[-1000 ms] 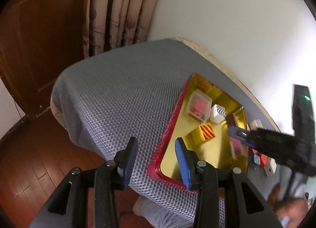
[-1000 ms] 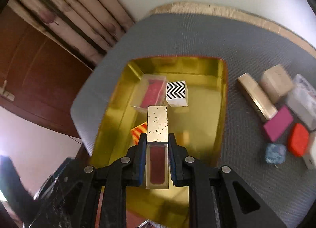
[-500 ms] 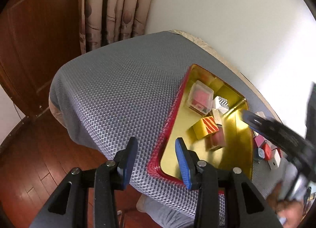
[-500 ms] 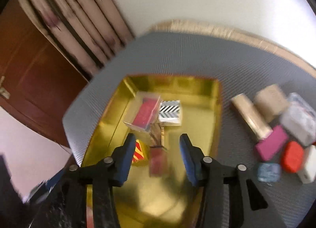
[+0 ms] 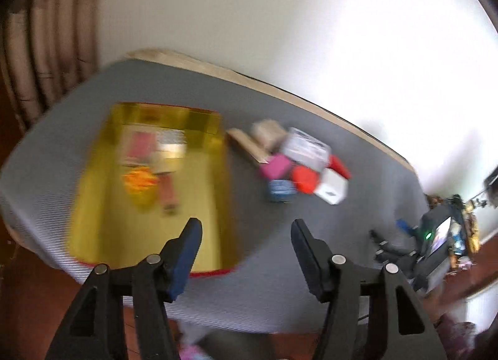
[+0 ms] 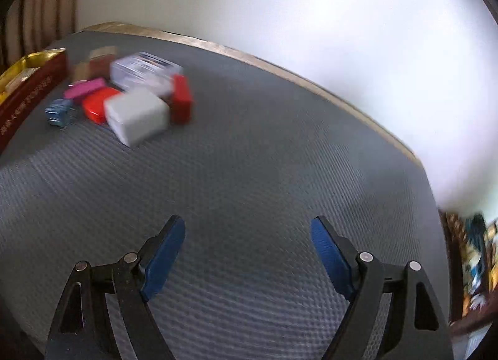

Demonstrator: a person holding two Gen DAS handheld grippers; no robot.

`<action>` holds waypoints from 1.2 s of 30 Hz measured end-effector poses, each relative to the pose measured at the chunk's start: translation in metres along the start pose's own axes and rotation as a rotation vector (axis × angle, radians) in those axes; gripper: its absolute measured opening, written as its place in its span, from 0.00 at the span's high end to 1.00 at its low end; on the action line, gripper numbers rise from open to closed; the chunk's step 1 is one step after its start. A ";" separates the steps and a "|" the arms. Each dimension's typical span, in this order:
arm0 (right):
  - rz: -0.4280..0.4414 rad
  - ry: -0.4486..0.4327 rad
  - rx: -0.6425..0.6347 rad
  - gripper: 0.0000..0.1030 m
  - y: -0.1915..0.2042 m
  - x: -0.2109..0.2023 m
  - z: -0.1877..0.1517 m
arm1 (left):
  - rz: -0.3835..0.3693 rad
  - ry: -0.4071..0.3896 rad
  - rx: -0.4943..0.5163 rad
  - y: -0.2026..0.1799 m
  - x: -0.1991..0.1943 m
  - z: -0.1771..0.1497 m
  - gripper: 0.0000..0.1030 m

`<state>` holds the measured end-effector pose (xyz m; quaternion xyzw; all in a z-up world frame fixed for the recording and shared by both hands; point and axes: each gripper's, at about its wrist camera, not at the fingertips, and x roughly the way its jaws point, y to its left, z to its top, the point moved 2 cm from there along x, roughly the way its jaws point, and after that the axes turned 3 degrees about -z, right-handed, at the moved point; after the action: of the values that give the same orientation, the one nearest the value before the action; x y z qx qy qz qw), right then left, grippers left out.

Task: Organize rigid objects
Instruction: 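Grasp the blue bone-patterned tin with the left tool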

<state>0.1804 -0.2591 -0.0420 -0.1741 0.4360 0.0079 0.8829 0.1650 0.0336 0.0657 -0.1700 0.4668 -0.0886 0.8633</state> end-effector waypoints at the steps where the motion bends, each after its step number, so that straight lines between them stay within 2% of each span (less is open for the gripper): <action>1: 0.023 0.009 0.033 0.21 -0.007 0.004 -0.005 | -0.009 0.022 0.005 -0.009 0.011 0.006 0.39; 3: 0.064 0.008 0.092 0.20 -0.014 0.007 -0.011 | 0.012 0.095 0.033 -0.031 0.041 0.021 0.39; 6: 0.100 -0.018 0.112 0.16 -0.020 0.003 -0.012 | 0.042 0.143 0.043 -0.047 0.077 0.039 0.39; 9: 0.155 -0.036 0.141 0.12 -0.032 -0.004 -0.018 | 0.031 0.203 0.013 -0.051 0.105 0.048 0.39; 12: 0.205 -0.044 0.175 0.12 -0.050 -0.008 -0.025 | 0.090 0.247 -0.010 -0.048 0.131 0.054 0.39; 18: 0.248 -0.053 0.192 0.12 -0.048 -0.017 -0.024 | 0.104 0.290 -0.100 -0.030 0.156 0.053 0.39; 29: 0.271 -0.047 0.191 0.11 -0.037 -0.017 -0.016 | 0.158 0.343 -0.103 -0.022 0.189 0.053 0.39; 31: 0.273 -0.042 0.190 0.11 -0.034 -0.014 -0.014 | 0.153 0.324 -0.102 -0.020 0.192 0.054 0.39; 32: 0.272 -0.041 0.190 0.11 -0.035 -0.016 -0.016 | 0.157 0.324 -0.087 -0.021 0.193 0.055 0.40; 34: 0.272 -0.039 0.191 0.11 -0.035 -0.016 -0.016 | 0.200 0.320 -0.040 -0.025 0.194 0.054 0.59; 36: 0.272 -0.036 0.190 0.11 -0.036 -0.016 -0.017 | 0.180 0.324 -0.027 -0.026 0.193 0.051 0.60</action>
<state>0.1634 -0.2956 -0.0284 -0.0289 0.4384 0.0891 0.8939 0.3138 -0.0401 -0.0478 -0.1228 0.6141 -0.0311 0.7790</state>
